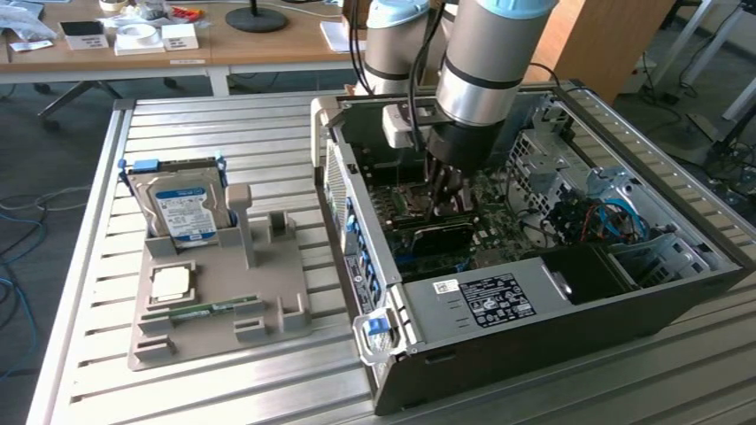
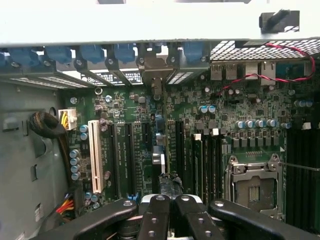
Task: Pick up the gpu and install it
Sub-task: 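Press down on the gpu until it lock into place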
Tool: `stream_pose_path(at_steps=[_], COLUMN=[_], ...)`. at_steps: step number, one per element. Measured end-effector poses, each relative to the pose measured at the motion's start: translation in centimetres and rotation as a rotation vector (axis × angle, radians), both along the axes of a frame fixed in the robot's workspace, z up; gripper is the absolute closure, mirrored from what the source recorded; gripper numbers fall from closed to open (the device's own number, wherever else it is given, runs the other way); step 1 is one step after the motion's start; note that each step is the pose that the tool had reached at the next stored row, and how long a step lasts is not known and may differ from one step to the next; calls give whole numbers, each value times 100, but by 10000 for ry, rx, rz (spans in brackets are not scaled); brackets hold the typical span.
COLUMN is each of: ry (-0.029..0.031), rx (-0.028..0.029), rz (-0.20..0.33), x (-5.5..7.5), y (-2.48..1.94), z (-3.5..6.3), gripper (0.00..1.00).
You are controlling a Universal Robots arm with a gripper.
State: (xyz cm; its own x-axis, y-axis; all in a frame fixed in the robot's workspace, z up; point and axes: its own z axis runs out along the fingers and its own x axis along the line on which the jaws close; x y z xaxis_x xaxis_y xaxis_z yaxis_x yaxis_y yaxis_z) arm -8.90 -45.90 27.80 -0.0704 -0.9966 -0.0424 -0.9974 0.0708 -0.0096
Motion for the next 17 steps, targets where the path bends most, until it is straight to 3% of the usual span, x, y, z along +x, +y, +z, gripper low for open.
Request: stream_pose_path(at_steps=[5,17], ry=[-1,0], rx=[4,3], rz=[2,1], x=[1,42], y=[31,33], z=[-15,-56], gripper=[89,89])
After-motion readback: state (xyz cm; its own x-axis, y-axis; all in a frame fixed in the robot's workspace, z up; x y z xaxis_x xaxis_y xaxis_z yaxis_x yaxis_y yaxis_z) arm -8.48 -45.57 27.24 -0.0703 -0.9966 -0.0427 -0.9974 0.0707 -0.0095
